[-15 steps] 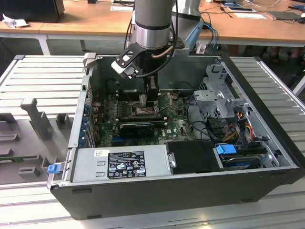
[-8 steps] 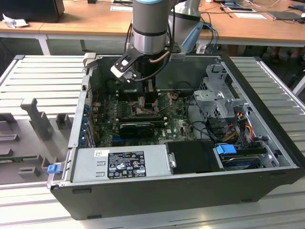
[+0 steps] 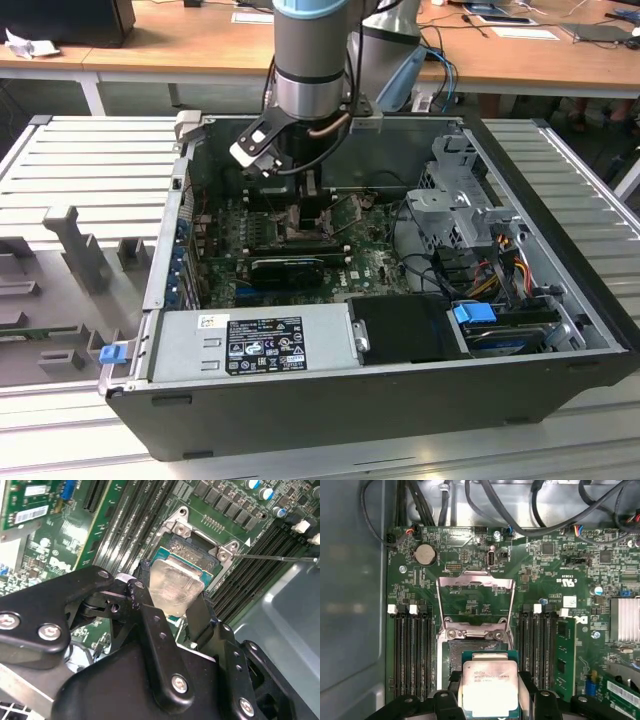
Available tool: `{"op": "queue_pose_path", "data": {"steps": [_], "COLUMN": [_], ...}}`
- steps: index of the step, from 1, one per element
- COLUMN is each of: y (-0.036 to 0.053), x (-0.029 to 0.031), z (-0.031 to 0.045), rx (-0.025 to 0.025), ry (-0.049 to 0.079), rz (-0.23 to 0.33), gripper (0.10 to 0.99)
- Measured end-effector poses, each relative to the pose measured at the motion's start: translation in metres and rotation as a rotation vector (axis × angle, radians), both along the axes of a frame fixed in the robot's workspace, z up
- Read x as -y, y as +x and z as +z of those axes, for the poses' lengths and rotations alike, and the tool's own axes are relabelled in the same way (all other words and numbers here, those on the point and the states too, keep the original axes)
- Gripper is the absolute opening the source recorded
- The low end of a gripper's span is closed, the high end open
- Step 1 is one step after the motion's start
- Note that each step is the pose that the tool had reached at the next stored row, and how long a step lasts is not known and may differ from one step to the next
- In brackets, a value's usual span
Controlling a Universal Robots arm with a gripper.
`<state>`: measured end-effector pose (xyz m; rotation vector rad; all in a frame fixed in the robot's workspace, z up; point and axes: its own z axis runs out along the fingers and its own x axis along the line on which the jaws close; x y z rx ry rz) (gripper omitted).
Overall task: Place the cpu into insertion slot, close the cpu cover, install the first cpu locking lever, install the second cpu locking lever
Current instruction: 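Place the cpu into insertion slot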
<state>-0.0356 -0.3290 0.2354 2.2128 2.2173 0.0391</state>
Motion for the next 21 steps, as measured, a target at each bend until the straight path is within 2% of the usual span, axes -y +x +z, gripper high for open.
{"op": "queue_pose_path", "data": {"steps": [4, 8, 12, 21], "y": [-0.0003, -0.0015, -0.0016, -0.0008], "x": [-0.0041, -0.0067, -0.014, -0.0147], "z": [-0.0113, -0.0163, -0.0246, -0.03], "rx": [-0.0001, -0.0001, 0.0001, 0.0], "ry": [0.0, 0.0, 0.0, -0.001], "rz": [-0.009, -0.023, -0.023, -0.028], "gripper": [0.529, 0.529, 0.529, 0.529]}}
